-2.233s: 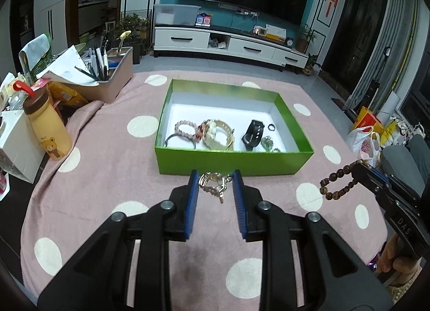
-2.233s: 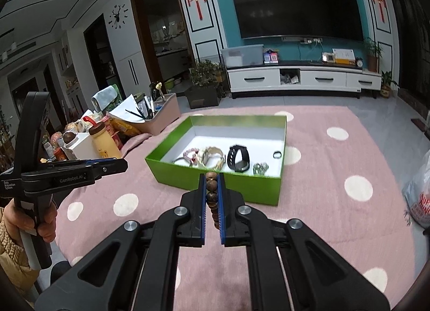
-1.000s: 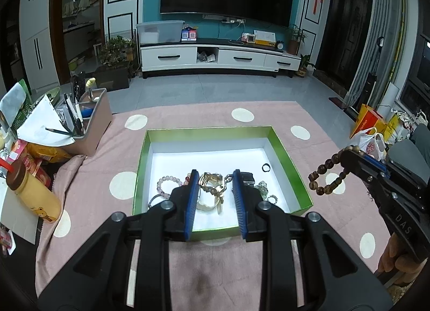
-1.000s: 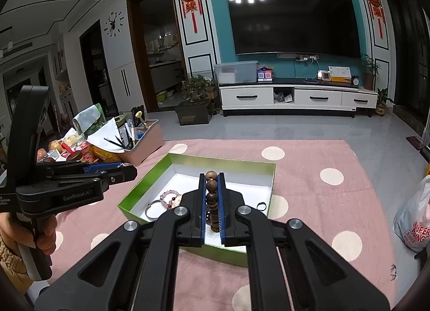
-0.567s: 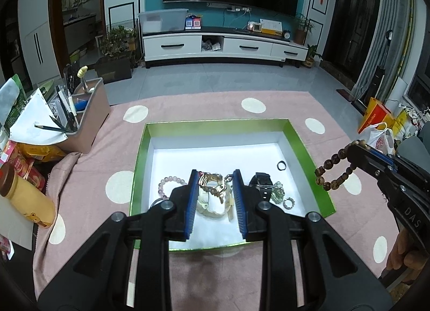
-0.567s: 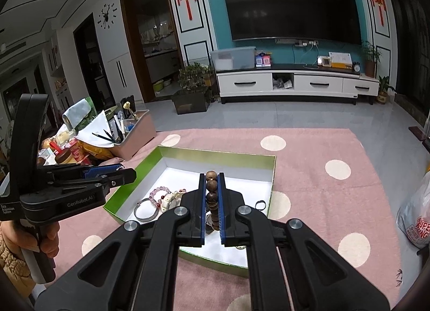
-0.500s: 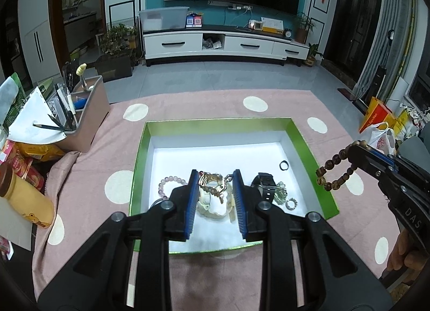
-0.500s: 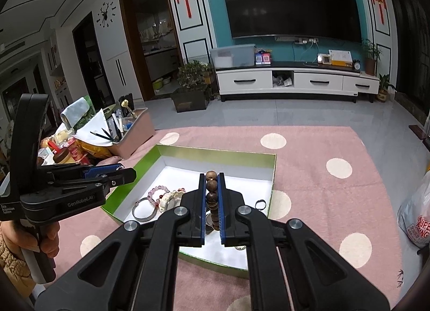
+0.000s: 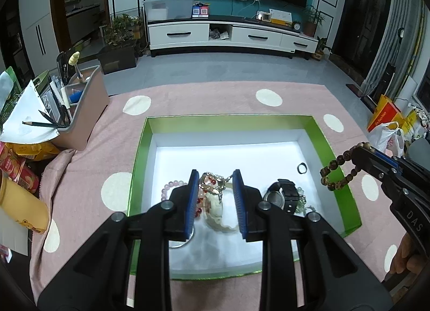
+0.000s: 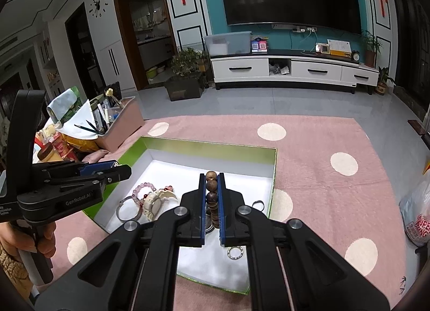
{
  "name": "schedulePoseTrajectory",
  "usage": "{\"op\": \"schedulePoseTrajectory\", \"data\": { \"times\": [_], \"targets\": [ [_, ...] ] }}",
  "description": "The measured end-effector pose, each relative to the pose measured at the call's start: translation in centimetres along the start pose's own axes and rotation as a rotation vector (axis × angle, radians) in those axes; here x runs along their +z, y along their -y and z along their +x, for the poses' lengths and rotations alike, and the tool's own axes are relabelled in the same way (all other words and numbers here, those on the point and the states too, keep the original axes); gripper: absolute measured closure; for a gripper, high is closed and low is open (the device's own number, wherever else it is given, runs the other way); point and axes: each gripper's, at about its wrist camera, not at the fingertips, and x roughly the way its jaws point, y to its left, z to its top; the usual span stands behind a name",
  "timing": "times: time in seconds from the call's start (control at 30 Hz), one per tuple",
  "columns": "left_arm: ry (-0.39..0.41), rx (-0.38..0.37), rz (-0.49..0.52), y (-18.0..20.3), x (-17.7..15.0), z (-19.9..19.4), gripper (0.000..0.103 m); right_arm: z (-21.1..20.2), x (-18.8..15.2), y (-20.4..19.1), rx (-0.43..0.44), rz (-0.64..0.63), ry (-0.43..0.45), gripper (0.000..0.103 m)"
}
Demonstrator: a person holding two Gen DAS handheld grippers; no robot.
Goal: Organize jewelry
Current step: 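Carry the gold charm and brown bead bracelet up over the green box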
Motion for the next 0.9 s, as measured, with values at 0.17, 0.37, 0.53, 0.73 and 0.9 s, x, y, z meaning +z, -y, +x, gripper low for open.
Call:
{"op": "schedulePoseTrajectory", "data": {
  "times": [0.17,0.37,0.53,0.73,0.9],
  "targets": [
    [-0.009,0.013,0.002,-0.1,0.2,1.0,0.078,1.2,0.2,0.1,-0.009,-0.005,-0.02,0.096],
    [-0.028,0.025,0.008,-0.4,0.3,2.1,0.078,2.4,0.5,0.2,-0.016,-0.008,-0.044,0.096],
    [-0.039,0.03,0.001,-0.8,0.6,2.9,0.078,3.3,0.4,0.5,-0.021,-0.006,-0.062,0.096],
    [-0.047,0.04,0.003,-0.8,0.7,3.6,0.078,4.3,0.3,0.6,-0.026,-0.003,-0.087,0.096],
    [-0.055,0.049,0.006,-0.8,0.7,4.1,0.078,4.9,0.3,0.8,-0.031,-0.001,-0.099,0.096]
  ]
}}
